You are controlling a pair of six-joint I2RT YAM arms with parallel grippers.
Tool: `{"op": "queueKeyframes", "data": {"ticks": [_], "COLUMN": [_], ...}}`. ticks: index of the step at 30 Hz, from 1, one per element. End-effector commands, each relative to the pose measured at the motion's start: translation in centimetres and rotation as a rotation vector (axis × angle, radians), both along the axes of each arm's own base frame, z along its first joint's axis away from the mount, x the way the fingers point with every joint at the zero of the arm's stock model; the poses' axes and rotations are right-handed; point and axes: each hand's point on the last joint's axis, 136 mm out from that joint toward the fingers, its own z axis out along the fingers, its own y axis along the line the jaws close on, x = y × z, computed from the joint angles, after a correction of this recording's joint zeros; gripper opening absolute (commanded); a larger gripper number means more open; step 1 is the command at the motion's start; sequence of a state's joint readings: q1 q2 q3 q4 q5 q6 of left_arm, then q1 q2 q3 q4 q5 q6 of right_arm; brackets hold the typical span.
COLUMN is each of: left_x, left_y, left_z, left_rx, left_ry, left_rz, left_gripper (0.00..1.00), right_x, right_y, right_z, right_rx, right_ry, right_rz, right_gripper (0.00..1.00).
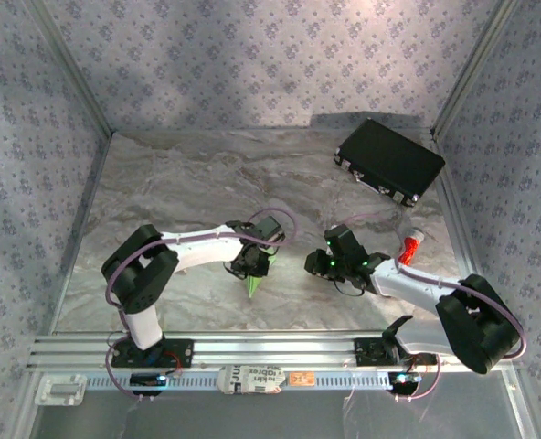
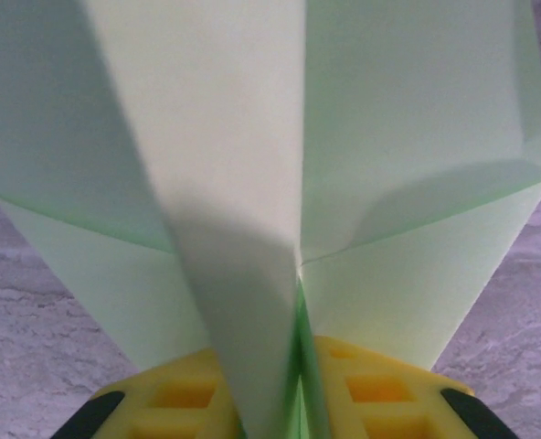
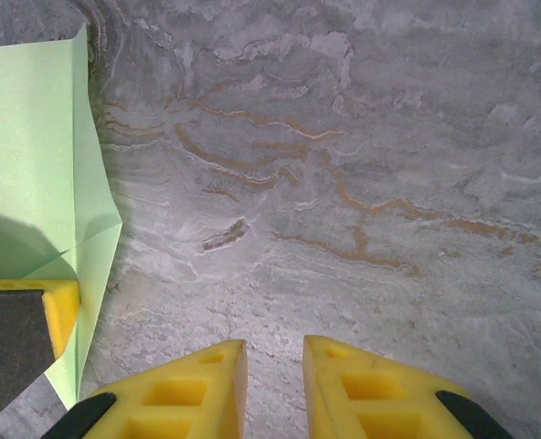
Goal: Fold a paper plane with a square sheet of paper (pick it up from the middle)
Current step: Move a paper plane to the center of the table.
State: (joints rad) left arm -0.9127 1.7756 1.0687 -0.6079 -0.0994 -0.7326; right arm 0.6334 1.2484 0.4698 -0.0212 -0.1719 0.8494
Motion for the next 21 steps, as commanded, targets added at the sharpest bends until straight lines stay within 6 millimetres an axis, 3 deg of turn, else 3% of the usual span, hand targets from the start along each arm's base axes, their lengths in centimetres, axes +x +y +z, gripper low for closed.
{"op": "queueKeyframes", "data": {"ticks": [1,7,12,16,21], "left_x": [-0.6,-0.5,-0.1,0.2,1.1], "left_y": [1.5,1.6,1.5,0.8,-0.1], "left_z": [-1.8,-2.2,-1.9,-1.0,1.5], "left_rx": [0.053,0.044,0.04,0.01,-0.043], "left_ry": [0.009,0.0,-0.027,-0.046,-0.09], "left_rz": [0.041,0.125,0.184,0.205,0.21], "left_gripper": [0.27,0.37,0.39,0.4,0.41], "right_x": [0.2,1.2,1.4,1.3,1.3], "right_y": [0.1,-0.3,-0.9,-1.4,-2.1], "right_z": [1.2,3.0,3.5,3.5,4.2], "right_rx": [0.027,0.07,0.077,0.076,0.077], "right_ry": [-0.029,-0.066,-0.069,-0.064,-0.078], "right_rz": [-0.005,-0.021,-0.013,-0.008,-0.017], "right_gripper": [0.24,0.25,0.25,0.25,0.25]}}
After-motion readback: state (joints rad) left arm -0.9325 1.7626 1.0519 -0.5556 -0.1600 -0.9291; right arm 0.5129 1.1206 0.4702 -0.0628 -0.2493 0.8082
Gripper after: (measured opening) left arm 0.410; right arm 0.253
